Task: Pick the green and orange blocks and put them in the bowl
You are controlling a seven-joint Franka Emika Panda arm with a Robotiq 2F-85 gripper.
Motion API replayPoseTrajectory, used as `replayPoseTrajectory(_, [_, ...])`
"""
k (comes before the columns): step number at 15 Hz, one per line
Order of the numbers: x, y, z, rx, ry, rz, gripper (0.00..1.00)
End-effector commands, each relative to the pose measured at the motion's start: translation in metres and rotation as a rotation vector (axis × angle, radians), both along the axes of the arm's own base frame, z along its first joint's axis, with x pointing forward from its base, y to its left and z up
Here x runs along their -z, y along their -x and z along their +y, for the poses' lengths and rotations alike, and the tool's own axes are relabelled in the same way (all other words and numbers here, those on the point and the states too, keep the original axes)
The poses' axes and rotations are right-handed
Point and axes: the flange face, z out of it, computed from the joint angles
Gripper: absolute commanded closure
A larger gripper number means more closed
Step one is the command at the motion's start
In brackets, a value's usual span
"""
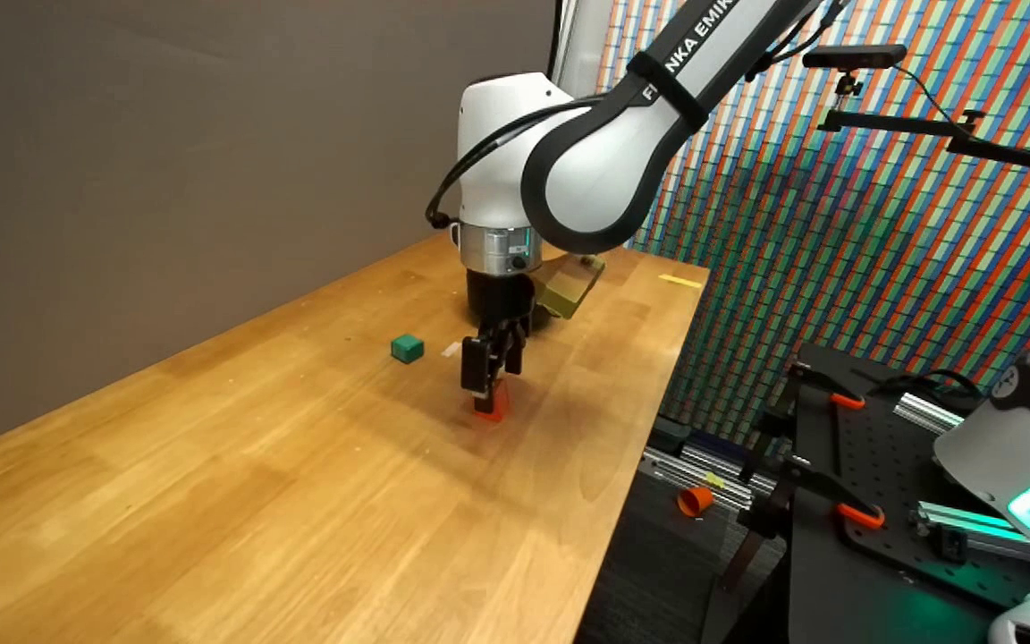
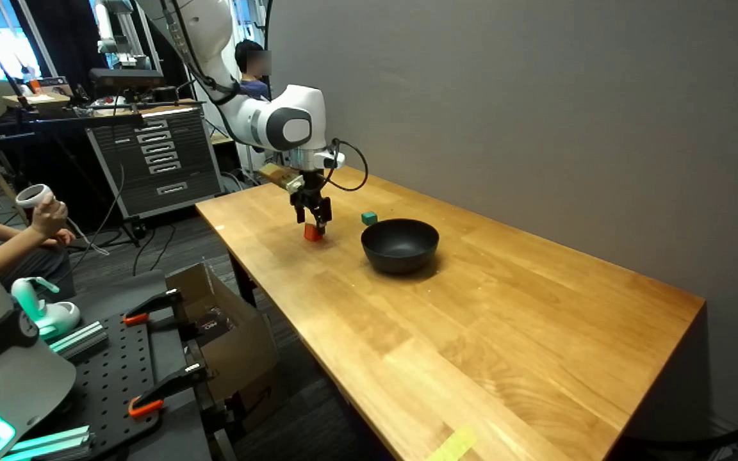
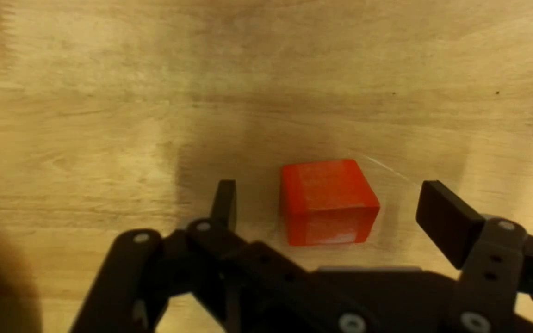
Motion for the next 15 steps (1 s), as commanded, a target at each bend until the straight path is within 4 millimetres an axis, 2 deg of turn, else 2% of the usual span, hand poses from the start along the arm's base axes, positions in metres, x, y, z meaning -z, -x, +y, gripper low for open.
replayPoseTrajectory(1, [0.005, -0.013, 0.006, -0.006, 0.085, -0.098, 0.0])
replayPoseTrajectory(2, [0.006, -0.014, 0.006, -0.004, 0.1, -0.108, 0.0])
replayPoseTrajectory(3, [0.007, -0.015, 0.005, 0.008, 0.11, -0.113, 0.25])
replayPoseTrajectory(4, [0.007, -0.015, 0.004, 0.019, 0.119, -0.111, 0.26])
replayPoseTrajectory(8, [0.001, -0.007, -0.004, 0.103, 0.12, -0.053, 0.58])
replayPoseTrajectory(10, [-0.006, -0.001, -0.014, 0.158, 0.136, -0.022, 0.74])
replayPoseTrajectory(11, [-0.011, 0.0, -0.021, 0.189, 0.143, -0.015, 0.79])
replayPoseTrajectory(15, [-0.053, -0.015, -0.064, 0.309, 0.217, -0.105, 0.79])
